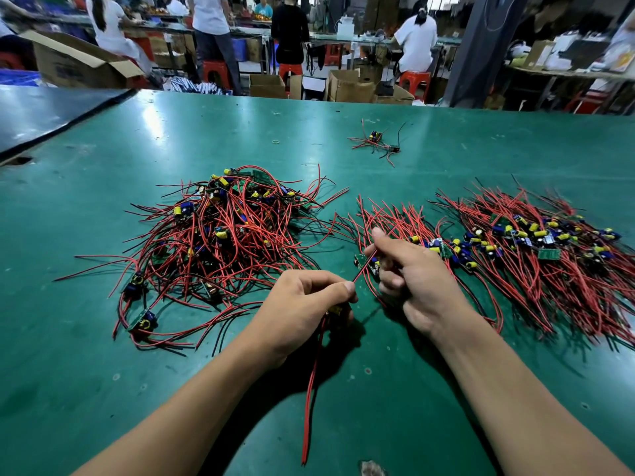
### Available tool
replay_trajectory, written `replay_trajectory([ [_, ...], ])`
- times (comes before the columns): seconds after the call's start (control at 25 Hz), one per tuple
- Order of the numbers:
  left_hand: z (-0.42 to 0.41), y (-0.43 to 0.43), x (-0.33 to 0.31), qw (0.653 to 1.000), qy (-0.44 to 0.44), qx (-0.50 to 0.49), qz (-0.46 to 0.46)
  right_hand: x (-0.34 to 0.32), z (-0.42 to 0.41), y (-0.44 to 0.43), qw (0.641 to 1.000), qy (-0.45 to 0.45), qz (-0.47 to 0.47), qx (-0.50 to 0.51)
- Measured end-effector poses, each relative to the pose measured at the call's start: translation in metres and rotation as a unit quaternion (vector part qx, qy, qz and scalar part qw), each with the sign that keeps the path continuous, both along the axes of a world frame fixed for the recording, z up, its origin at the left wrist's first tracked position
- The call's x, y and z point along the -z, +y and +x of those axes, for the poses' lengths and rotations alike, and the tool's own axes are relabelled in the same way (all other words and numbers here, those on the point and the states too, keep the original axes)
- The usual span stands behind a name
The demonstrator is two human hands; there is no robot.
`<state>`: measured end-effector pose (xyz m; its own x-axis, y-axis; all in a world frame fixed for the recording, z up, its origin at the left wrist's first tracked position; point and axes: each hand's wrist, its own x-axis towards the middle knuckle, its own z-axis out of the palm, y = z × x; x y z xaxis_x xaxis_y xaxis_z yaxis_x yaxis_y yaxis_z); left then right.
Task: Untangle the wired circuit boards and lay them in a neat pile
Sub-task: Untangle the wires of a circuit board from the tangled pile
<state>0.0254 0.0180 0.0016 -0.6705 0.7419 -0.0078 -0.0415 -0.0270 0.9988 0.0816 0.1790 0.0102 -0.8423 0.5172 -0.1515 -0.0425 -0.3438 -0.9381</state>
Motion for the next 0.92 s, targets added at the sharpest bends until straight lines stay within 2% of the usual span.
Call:
replay_trajectory([
  [0.12,-0.001,-0.001,0.000,1.000,0.020,0.007,-0.008,-0.002,-0.001,0.000,0.997,0.007,-0.081,-0.003],
  [0.24,-0.001,-0.002,0.001,0.999,0.042,0.000,-0.021,-0.002,-0.004,-0.004,0.993,-0.015,-0.116,-0.021],
  [0.32,-0.001,-0.001,0.003,0.998,0.052,-0.004,-0.028,-0.002,-0.002,-0.005,0.995,-0.024,-0.093,-0.032],
  [0.4,0.000,0.000,0.003,0.998,0.047,-0.014,-0.029,-0.001,0.001,-0.009,0.998,-0.032,-0.022,-0.056],
  [0.48,-0.002,0.001,0.004,1.000,0.009,-0.026,-0.013,0.004,0.003,-0.019,0.991,-0.051,0.085,-0.094],
  [0.56,-0.004,0.001,0.005,0.999,-0.033,-0.030,0.008,0.008,0.002,-0.028,0.982,-0.058,0.139,-0.116],
  [0.72,-0.003,0.001,0.005,1.000,-0.001,-0.011,0.008,0.003,0.004,-0.023,0.987,-0.050,0.102,-0.111],
  [0.84,-0.002,0.001,0.002,1.000,0.022,0.011,-0.003,0.001,0.002,-0.016,0.992,-0.066,0.084,-0.066],
  [0.92,-0.002,0.000,0.000,0.999,0.038,0.028,-0.012,0.001,-0.001,-0.012,0.998,-0.051,0.031,-0.025],
])
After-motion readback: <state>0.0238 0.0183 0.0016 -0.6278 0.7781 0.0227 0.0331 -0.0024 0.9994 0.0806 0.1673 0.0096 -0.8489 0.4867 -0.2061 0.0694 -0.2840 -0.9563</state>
